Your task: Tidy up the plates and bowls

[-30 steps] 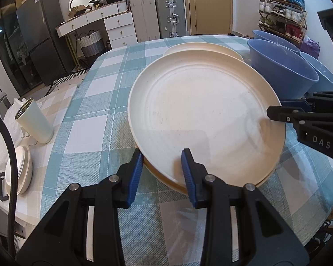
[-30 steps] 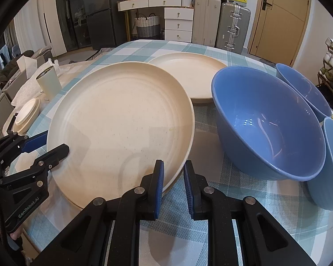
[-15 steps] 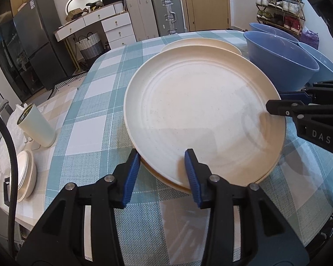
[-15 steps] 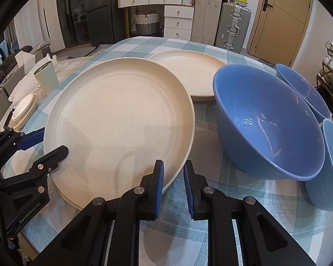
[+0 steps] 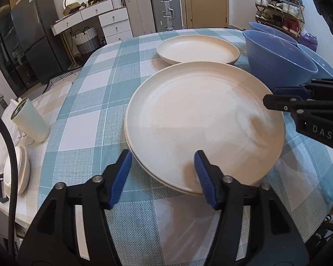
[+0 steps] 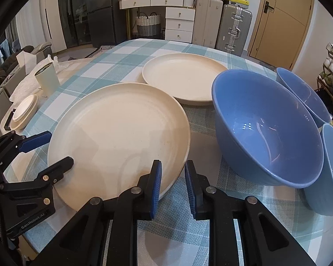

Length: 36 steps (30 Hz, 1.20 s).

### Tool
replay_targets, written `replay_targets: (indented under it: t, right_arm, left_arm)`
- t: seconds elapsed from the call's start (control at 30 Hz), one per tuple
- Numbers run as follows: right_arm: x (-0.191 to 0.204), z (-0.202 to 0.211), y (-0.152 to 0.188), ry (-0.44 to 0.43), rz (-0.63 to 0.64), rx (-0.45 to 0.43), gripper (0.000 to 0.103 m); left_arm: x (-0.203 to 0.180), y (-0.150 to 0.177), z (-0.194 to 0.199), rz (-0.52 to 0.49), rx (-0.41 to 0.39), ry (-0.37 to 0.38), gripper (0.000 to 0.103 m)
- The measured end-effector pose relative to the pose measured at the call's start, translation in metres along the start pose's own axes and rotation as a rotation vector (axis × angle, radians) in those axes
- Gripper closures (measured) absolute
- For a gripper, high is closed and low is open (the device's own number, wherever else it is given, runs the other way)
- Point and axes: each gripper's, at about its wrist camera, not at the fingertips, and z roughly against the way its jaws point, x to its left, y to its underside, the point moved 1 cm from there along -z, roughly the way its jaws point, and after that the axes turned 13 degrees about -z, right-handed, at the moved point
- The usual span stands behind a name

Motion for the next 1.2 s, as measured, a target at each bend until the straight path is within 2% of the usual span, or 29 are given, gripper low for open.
replay_targets:
  t: [0.07, 0.17, 0.33, 0.37, 0.4, 0.43, 0.47, 0.6, 0.73, 1.03, 1.2]
  right_arm:
    - [-0.001, 0.003, -0.001, -0.009, 0.001, -0.007, 0.08]
    - [-0.003, 0.012, -0.003, -0.044, -0.008, -0.026, 0.073]
    - [-0.009, 0.035, -0.009, -0.113, -0.036, -0.084, 0.034]
    - [-0.01, 0.039, -0.01, -0.123, -0.037, -0.096, 0.03]
    - [-0.011, 0.044, -0.012, -0.131, -0.037, -0.107, 0.022]
    - [-0.011, 0.047, -0.013, -0.136, -0.037, -0.115, 0.016]
    - [-0.012, 0.052, -0.015, -0.139, -0.035, -0.126, 0.015]
    - [-0.014, 0.065, -0.021, -0.139, -0.017, -0.157, 0.006]
    - [-0.016, 0.071, -0.028, -0.16, -0.007, -0.165, 0.003]
    - [-0.032, 0.09, -0.053, -0.207, -0.017, -0.192, 0.002]
    - [-0.043, 0.102, -0.071, -0.196, -0.009, -0.21, 0.002]
  left_arm:
    - [0.003, 0.0, 0.001, 0.022, -0.004, 0.016, 0.032]
    - [0.01, 0.0, 0.004, 0.064, -0.015, 0.044, 0.027]
    - [0.016, -0.001, 0.015, 0.092, -0.045, 0.065, 0.022]
    - [0.016, -0.002, 0.018, 0.092, -0.05, 0.067, 0.021]
    - [0.017, -0.003, 0.021, 0.094, -0.058, 0.069, 0.02]
    - [0.017, -0.004, 0.023, 0.098, -0.064, 0.068, 0.014]
    - [0.018, -0.005, 0.027, 0.106, -0.075, 0.067, 0.001]
    - [0.019, -0.011, 0.04, 0.117, -0.104, 0.054, 0.002]
    - [0.018, -0.018, 0.047, 0.111, -0.115, 0.026, 0.002]
    - [0.023, -0.048, 0.057, 0.138, -0.137, 0.033, 0.002]
    - [0.034, -0.066, 0.063, 0.18, -0.145, 0.035, 0.002]
